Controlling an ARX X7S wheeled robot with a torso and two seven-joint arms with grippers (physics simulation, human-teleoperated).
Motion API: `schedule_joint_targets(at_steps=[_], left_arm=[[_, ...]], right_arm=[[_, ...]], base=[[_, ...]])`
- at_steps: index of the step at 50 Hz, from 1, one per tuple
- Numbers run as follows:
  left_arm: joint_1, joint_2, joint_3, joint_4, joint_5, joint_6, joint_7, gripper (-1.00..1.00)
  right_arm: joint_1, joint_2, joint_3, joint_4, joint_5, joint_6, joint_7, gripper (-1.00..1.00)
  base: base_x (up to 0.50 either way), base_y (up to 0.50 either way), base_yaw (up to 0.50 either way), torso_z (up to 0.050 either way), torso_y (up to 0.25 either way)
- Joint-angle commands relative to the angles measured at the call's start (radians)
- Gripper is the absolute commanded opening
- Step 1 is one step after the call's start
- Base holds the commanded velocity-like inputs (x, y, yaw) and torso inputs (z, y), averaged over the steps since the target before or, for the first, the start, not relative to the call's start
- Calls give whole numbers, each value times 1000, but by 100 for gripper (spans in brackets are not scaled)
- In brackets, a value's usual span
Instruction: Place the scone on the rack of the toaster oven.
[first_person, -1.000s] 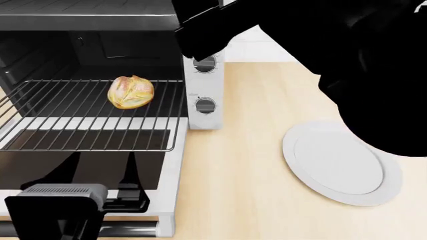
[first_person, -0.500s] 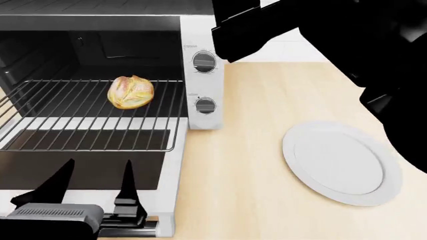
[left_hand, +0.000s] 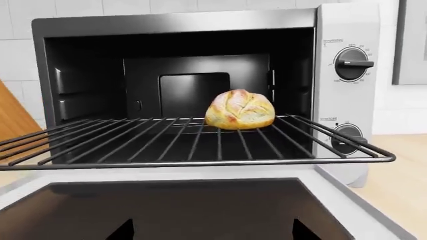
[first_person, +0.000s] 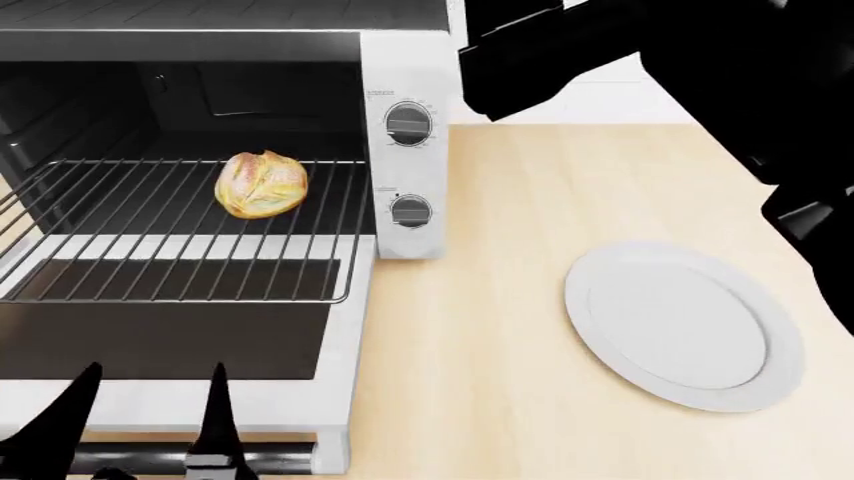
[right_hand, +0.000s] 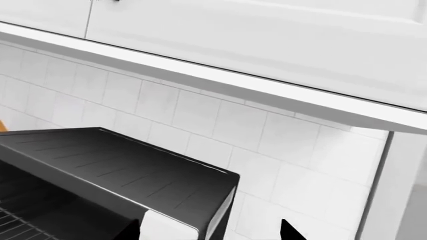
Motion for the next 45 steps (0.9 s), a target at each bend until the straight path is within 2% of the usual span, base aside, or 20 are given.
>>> schedule_joint_targets(at_steps=[1, 7, 15, 20, 25, 28, 33, 38, 40, 41, 42, 44, 45], left_arm=[[66, -93, -3, 38, 104, 62, -109, 100], [65, -137, -23, 113, 165, 52, -169, 100], [1, -152, -77, 273, 160, -71, -167, 100], [-45, -206, -96, 370, 150, -89, -166, 100], [-194, -240, -30, 370, 71, -41, -115, 100], [-360, -226, 37, 370, -50, -52, -68, 100], [-671, -204, 264, 370, -144, -67, -70, 100], [-1044, -165, 564, 370, -223, -77, -107, 100], [-1293, -124, 774, 370, -269, -65, -134, 100], [-1443, -85, 924, 370, -259, -39, -180, 100], [-1593, -2, 1074, 370, -249, 25, -262, 100], [-1885, 31, 1353, 370, -273, 94, -266, 100], [-1886, 38, 1337, 370, -285, 93, -266, 100]], right_arm=[[-7, 19, 8, -11, -1, 0, 5, 100], [-14, 31, 13, -21, -1, -4, 10, 100], [-21, 51, 18, -32, 0, -4, 11, 100], [-27, 64, 22, -38, -2, -5, 11, 100], [-28, 70, 26, -39, -1, -4, 10, 100], [-33, 78, 27, -45, -1, -4, 9, 100], [-54, 101, 33, -63, -15, -20, 3, 100], [-83, 126, 35, -97, -33, -38, 9, 100], [-82, 137, 43, -107, -31, -44, 11, 100], [-80, 138, 45, -108, -30, -45, 12, 100], [-79, 143, 48, -118, -29, -48, 18, 100], [-80, 154, 54, -132, -28, -52, 24, 100], [-82, 158, 55, -135, -30, -53, 23, 100]], base=[[0, 0, 0, 0, 0], [0, 0, 0, 0, 0], [0, 0, 0, 0, 0], [0, 0, 0, 0, 0], [0, 0, 0, 0, 0], [0, 0, 0, 0, 0], [0, 0, 0, 0, 0], [0, 0, 0, 0, 0], [0, 0, 0, 0, 0], [0, 0, 0, 0, 0], [0, 0, 0, 0, 0], [0, 0, 0, 0, 0], [0, 0, 0, 0, 0]])
